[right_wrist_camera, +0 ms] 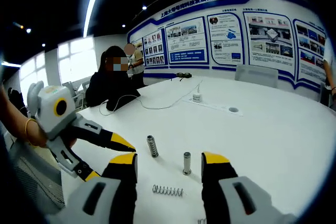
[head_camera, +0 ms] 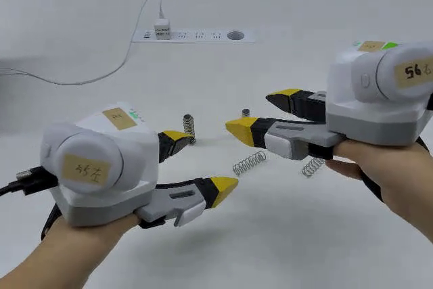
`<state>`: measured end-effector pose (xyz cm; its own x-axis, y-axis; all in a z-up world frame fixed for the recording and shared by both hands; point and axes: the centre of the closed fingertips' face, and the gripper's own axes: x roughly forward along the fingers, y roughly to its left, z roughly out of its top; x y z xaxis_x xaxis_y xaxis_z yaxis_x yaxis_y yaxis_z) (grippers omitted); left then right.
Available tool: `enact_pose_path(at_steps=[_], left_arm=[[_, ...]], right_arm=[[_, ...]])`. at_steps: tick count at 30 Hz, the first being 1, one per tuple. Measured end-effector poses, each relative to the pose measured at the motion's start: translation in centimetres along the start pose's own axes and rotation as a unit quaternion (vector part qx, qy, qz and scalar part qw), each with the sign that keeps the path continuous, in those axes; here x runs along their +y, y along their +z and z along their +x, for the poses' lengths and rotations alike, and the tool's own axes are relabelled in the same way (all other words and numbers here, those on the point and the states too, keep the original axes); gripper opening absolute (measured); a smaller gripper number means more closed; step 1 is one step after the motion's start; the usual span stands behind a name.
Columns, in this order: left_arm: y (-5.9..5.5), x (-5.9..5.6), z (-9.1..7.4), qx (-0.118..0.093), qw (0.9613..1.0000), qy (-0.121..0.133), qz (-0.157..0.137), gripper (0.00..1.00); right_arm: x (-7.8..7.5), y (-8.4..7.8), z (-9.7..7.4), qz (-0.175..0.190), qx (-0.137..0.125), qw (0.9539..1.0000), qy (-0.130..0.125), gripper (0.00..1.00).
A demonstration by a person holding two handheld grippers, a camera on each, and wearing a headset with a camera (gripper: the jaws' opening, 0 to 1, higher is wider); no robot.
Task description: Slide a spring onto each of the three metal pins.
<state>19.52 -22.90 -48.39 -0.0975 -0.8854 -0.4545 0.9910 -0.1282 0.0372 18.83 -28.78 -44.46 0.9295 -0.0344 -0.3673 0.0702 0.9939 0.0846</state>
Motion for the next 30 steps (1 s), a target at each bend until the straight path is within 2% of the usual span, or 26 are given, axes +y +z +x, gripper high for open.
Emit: enact_pose_path(at_steps=[14, 20, 30], left_arm=[[-0.9, -0.5, 2.7, 0.023, 0.9996, -0.017, 0.003, 0.44], [-1.7, -0.4, 3.7, 0.037, 0.999, -0.024, 0.008, 0.39], [-2.2, -0.6, 5.2, 0.043, 0.9982, -0.041, 0.003, 0.35]], right_arm=[[-1.3, -1.7, -3.1, 0.012, 0.006, 0.9998, -0.015, 0.5], [-1.0, -2.6, -3.8, 0.012, 0.012, 0.9998, -0.01, 0.51], [-0.6, -4.0, -4.3, 0.027, 0.023, 0.9993, -0.007, 0.55]])
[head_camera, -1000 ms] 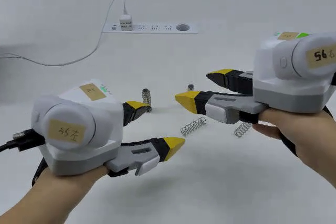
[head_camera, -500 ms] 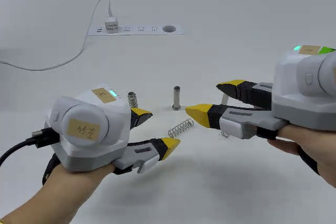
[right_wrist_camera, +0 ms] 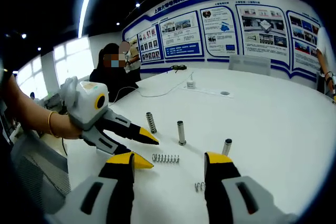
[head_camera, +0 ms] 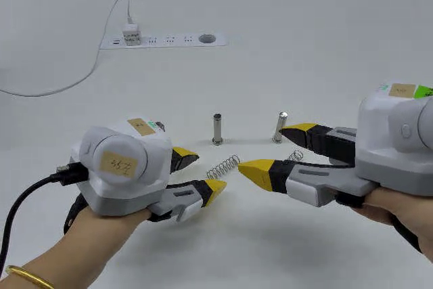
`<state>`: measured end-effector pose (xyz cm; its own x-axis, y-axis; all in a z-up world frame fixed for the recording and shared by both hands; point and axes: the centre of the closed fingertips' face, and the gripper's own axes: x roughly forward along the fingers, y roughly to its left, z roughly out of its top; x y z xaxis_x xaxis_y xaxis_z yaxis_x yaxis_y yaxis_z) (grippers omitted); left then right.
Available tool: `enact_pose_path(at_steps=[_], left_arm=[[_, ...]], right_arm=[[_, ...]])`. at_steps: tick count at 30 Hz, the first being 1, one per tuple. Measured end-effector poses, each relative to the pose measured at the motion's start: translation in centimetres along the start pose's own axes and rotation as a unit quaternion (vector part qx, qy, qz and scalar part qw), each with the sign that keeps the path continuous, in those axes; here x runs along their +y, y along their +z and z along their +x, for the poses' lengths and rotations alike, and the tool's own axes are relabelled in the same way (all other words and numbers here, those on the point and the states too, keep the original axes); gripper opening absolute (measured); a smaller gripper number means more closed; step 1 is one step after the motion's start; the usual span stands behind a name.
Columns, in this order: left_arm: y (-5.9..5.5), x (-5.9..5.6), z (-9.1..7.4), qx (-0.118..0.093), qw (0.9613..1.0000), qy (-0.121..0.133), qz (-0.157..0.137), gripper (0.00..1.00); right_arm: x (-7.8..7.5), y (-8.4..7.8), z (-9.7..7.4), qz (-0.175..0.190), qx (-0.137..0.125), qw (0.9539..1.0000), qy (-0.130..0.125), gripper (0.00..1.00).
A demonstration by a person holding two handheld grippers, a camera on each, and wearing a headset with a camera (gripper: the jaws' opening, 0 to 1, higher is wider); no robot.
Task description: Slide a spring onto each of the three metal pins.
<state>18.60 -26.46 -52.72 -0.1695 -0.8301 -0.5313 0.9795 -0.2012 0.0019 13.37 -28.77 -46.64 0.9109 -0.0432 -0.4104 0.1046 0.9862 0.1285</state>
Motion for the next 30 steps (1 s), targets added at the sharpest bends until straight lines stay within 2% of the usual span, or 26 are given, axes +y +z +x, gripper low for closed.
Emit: enact_pose_path(at_steps=[6, 11, 30], left_arm=[[-0.56, 0.04, 0.5, 0.012, 0.9999, -0.004, 0.005, 0.28], [-0.64, -0.08, 0.64, 0.013, 0.9999, -0.008, 0.007, 0.24], [-0.81, -0.34, 1.01, 0.029, 0.9992, -0.017, 0.022, 0.14]], right_arm=[[0.11, -0.29, 0.07, 0.014, -0.002, 0.9999, 0.003, 0.55], [0.04, -0.37, 0.13, 0.022, -0.005, 0.9997, 0.001, 0.55], [-0.16, -1.04, 0.18, 0.033, -0.002, 0.9994, -0.003, 0.55]])
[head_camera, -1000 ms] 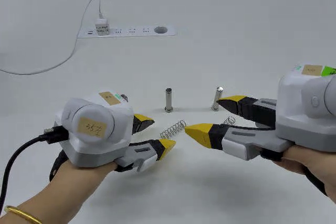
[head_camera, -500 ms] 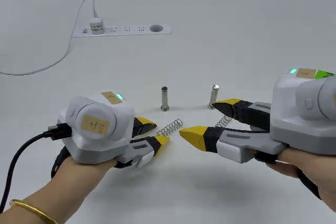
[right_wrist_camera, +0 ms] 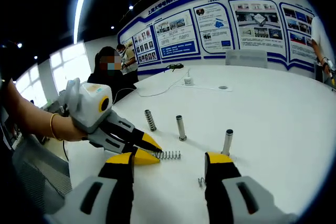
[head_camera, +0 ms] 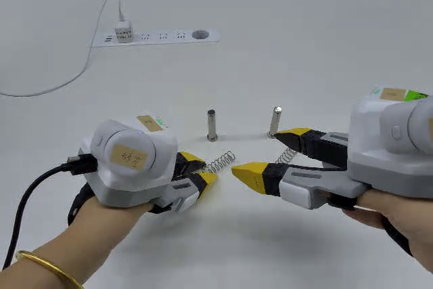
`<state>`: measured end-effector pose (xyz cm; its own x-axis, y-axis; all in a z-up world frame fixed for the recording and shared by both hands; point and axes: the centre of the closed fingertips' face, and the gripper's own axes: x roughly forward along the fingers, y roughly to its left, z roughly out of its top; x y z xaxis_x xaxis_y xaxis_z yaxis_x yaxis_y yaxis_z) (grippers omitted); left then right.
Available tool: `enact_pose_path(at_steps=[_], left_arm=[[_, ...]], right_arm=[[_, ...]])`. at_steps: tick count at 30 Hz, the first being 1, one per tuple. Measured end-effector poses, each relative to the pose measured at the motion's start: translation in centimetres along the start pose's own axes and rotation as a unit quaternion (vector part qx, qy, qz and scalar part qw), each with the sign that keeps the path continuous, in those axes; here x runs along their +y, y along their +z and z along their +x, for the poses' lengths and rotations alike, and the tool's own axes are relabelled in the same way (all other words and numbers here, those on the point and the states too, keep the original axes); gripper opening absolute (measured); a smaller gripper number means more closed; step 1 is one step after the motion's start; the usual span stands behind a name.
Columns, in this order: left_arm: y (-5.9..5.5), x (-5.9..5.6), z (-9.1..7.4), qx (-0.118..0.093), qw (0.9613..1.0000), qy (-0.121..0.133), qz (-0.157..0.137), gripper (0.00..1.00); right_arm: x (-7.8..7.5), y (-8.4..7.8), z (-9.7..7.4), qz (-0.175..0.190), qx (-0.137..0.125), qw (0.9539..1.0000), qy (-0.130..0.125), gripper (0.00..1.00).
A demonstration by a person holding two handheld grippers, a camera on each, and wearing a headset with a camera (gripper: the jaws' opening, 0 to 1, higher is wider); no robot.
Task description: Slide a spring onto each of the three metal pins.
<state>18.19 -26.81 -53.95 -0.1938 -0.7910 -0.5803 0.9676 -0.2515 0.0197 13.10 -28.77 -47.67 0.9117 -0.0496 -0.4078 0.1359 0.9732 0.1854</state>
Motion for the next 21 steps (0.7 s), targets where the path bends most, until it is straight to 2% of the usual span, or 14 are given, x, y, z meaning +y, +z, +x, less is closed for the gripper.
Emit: enact_pose_path(at_steps=[12, 21], left_arm=[[-0.01, -0.15, 0.1, 0.004, 0.9999, -0.009, -0.005, 0.11], [-0.16, 0.19, -0.19, 0.004, 1.0, -0.005, -0.008, 0.1]], right_arm=[[-0.37, -0.79, -0.08, 0.014, 0.008, 0.9999, -0.005, 0.55], [-0.5, -0.56, -0.31, 0.024, 0.003, 0.9997, -0.008, 0.55]])
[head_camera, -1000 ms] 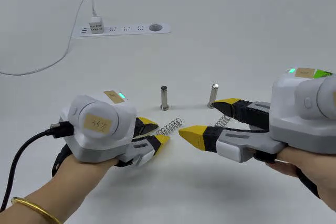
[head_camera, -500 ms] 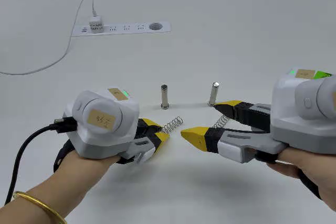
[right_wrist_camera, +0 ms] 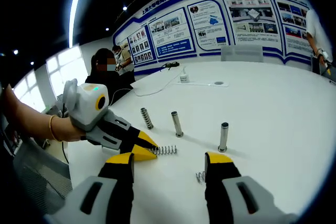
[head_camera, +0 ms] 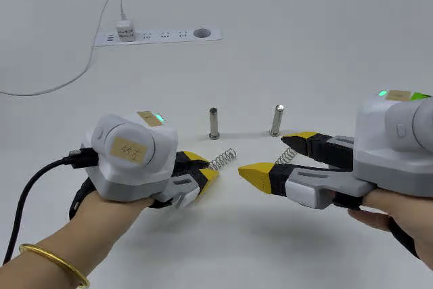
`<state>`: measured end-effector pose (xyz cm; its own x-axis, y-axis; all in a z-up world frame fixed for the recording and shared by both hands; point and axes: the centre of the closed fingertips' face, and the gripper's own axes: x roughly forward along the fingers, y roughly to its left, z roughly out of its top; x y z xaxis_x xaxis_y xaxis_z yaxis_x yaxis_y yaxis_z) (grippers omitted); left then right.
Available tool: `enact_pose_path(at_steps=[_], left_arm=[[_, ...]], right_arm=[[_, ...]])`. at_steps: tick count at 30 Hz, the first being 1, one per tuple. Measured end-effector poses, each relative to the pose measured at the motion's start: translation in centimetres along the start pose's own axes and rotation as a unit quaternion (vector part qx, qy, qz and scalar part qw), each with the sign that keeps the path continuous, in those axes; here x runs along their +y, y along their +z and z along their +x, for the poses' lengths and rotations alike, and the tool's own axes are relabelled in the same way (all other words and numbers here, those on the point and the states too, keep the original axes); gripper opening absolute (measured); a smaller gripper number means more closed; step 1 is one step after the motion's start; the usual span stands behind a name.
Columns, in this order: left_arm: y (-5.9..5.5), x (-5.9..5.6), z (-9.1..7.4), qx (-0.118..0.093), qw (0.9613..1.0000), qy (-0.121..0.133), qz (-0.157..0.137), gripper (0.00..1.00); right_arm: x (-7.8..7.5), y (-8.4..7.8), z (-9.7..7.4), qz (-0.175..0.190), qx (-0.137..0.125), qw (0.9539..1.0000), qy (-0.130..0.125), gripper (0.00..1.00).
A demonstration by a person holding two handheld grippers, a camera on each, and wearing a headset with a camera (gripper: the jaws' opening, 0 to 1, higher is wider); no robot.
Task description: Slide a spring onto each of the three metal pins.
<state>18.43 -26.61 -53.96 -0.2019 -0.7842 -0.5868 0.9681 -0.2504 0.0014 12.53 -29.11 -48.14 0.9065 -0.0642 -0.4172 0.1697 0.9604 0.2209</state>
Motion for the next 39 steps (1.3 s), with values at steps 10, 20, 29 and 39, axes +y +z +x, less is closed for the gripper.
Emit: enact_pose_path(at_steps=[10, 20, 29, 39], left_arm=[[1.1, 0.2, -1.7, -0.044, 0.9988, 0.004, -0.022, 0.1], [3.0, -0.2, -3.9, -0.11, 0.9922, -0.001, -0.059, 0.1], [4.4, -1.1, -5.5, -0.143, 0.987, -0.006, -0.072, 0.1], [6.0, -1.6, -7.1, -0.181, 0.9796, -0.015, -0.085, 0.1]], right_arm=[[0.1, 1.1, -0.2, 0.019, -0.019, 0.9996, 0.005, 0.55], [1.0, 2.8, 0.0, 0.089, -0.047, 0.9944, 0.034, 0.5], [2.2, 3.7, 0.5, 0.137, -0.063, 0.9866, 0.061, 0.43], [3.5, 4.9, 1.2, 0.208, -0.084, 0.9701, 0.093, 0.29]])
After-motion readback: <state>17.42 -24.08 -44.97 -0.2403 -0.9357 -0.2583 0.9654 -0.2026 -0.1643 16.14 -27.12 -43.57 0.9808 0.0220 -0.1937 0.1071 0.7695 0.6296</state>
